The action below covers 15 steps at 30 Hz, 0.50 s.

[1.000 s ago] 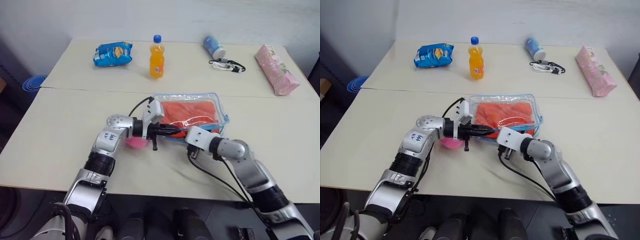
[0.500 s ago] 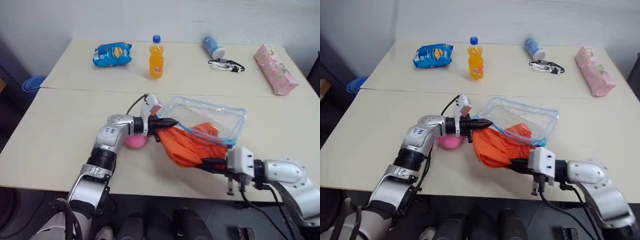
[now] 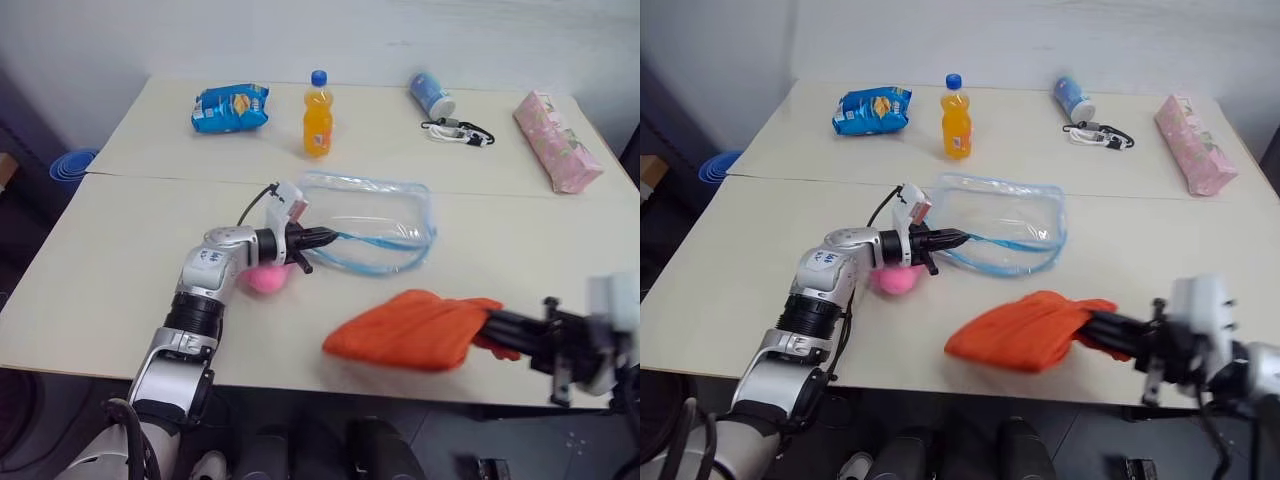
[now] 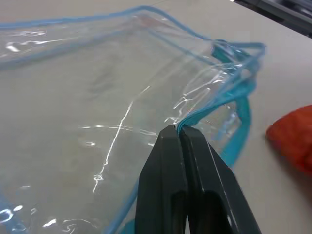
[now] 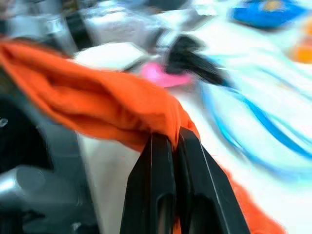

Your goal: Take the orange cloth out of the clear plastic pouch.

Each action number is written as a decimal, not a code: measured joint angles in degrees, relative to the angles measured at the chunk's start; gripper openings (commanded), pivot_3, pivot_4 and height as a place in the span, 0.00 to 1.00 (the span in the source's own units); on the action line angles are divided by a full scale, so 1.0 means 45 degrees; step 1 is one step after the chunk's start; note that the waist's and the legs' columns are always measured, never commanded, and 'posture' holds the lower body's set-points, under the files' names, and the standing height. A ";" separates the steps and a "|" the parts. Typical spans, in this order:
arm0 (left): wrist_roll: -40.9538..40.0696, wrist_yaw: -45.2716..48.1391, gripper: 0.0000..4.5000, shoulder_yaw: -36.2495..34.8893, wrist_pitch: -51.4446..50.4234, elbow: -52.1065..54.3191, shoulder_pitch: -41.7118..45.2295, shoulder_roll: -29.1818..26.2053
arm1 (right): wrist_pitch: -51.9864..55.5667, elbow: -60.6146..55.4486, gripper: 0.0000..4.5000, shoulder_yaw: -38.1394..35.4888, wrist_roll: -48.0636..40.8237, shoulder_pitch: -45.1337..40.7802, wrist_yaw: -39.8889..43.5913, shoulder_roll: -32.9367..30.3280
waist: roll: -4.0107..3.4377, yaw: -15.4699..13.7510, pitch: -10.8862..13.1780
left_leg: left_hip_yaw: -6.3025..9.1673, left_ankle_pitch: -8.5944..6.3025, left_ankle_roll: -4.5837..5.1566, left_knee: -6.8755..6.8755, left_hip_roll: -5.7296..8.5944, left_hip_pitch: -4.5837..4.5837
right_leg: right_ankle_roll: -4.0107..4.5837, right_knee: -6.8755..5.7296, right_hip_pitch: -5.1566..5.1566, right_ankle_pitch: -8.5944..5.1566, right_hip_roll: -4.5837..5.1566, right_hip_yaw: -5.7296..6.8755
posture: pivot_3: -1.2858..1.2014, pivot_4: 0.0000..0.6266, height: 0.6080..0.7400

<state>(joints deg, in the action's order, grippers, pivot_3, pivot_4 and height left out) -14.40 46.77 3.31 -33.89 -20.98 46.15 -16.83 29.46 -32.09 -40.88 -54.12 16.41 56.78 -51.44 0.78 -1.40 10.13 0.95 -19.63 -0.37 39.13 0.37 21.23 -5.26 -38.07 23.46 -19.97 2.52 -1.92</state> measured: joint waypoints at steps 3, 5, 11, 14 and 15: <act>-0.0002 0.0070 0.00 0.0004 -0.0130 0.0367 -0.0175 -0.0149 | -0.0492 0.1878 0.00 -0.0224 0.0809 -0.1189 -0.0070 -0.0096 | 0.0000 0.0020 -0.0001 | -0.0009 0.0000 0.0000 -0.0007 -0.0001 -0.0004 | 0.0000 0.0002 0.0004 0.0000 -0.0002 -0.0007 | 0.52 0.24 1.00; -0.0005 0.0130 0.00 0.0046 -0.0168 0.0645 -0.0408 -0.0197 | -0.1284 0.3382 0.00 0.0006 0.1708 -0.2457 -0.0298 -0.0098 | 0.0000 0.0064 -0.0001 | -0.0016 0.0000 -0.0001 -0.0007 -0.0002 -0.0004 | 0.0000 -0.0001 0.0007 0.0000 -0.0003 -0.0013 | 0.52 0.24 1.00; -0.0004 0.0538 0.00 0.0527 -0.0256 0.1106 -0.0603 -0.0395 | -0.6124 0.7449 0.00 0.1418 0.5709 -0.4569 -0.0407 -0.0098 | -0.0006 0.0034 -0.0003 | -0.0022 0.0004 -0.0006 -0.0014 -0.0001 0.0001 | 0.0000 -0.0003 0.0023 0.0000 -0.0006 -0.0009 | 0.52 0.24 1.00; -0.0003 0.0813 0.00 0.0741 -0.0255 0.1374 -0.0817 -0.0595 | -0.8561 0.8395 0.00 0.2481 0.7379 -0.3807 0.0419 -0.0095 | -0.0007 0.0003 -0.0004 | -0.0024 0.0003 -0.0004 -0.0016 -0.0001 0.0006 | 0.0000 0.0000 0.0024 0.0000 -0.0004 -0.0007 | 0.52 0.24 1.00; -0.0003 0.0901 0.00 0.0850 -0.0253 0.1500 -0.0891 -0.0668 | -0.9234 0.8506 0.00 0.2866 0.7794 -0.3233 0.0812 -0.0095 | -0.0007 -0.0009 -0.0004 | -0.0023 0.0002 -0.0003 -0.0017 -0.0001 0.0009 | 0.0000 0.0002 0.0023 0.0000 -0.0003 -0.0006 | 0.52 0.24 1.00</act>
<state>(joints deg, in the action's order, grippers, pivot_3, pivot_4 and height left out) -14.41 50.82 7.14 -35.03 -14.23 42.14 -19.83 -12.10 6.19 -27.98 -19.05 1.86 60.43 -51.87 0.75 -1.44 10.11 0.85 -19.62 -0.38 39.05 0.37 21.27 -5.26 -38.06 23.57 -19.98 2.50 -1.94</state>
